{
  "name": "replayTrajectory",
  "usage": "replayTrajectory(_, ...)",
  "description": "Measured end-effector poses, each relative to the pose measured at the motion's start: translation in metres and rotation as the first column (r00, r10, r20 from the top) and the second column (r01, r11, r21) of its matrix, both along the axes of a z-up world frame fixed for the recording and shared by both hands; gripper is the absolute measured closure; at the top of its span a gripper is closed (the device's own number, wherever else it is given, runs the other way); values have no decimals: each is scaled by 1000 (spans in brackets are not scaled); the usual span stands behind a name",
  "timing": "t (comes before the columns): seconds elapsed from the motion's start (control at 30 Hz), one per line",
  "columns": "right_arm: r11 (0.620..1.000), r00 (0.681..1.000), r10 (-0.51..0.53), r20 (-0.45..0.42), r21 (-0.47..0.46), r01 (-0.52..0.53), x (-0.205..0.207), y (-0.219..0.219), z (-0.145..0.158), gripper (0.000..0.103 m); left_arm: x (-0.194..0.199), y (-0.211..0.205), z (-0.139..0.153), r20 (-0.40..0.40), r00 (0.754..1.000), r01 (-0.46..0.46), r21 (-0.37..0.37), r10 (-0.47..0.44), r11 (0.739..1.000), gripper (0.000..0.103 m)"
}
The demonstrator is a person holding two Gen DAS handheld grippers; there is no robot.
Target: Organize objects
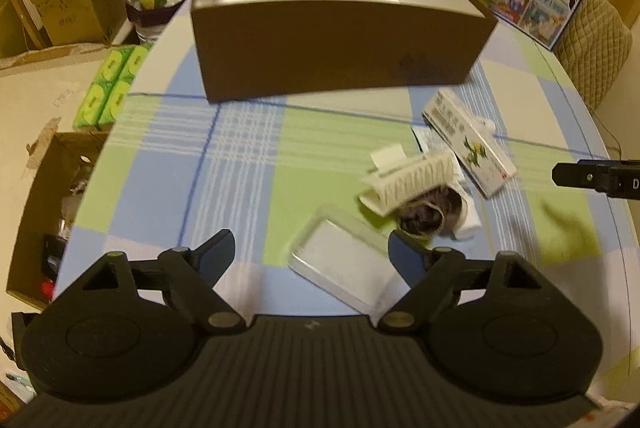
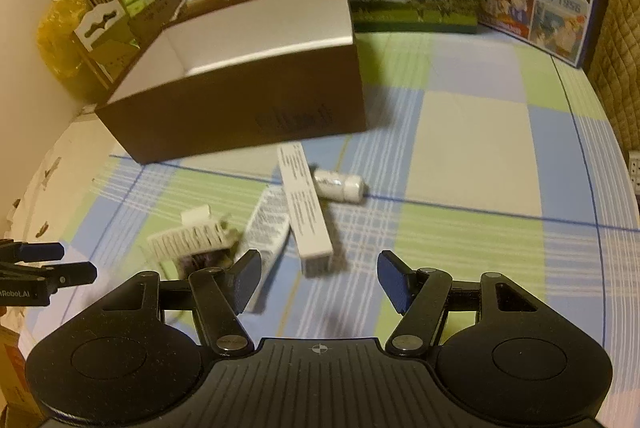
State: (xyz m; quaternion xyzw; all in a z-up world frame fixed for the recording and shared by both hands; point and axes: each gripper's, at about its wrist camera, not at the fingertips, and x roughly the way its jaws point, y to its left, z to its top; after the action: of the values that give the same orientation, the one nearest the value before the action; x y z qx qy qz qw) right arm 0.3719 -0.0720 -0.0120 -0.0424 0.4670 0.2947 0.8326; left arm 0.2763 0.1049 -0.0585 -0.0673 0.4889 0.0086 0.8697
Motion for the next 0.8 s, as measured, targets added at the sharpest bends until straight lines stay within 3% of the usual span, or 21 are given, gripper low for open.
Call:
replayTrajectory(0.17,1000,1000,-17,-18,-10,17,-1,-8,-5,41,0,-16,-13,-34,999,23,-13,-23,1000,16)
replayTrajectory(0.47,999,998,-43,-45,-13,42,0,-22,-13,41,2,-45,-44,-105,991,91,30,-87,995,15)
replayTrajectory(0.8,999,997,-26,-69,-33,24,4,-15,-27,41,7,-15,-53,-107,994,7,114,5,993,15)
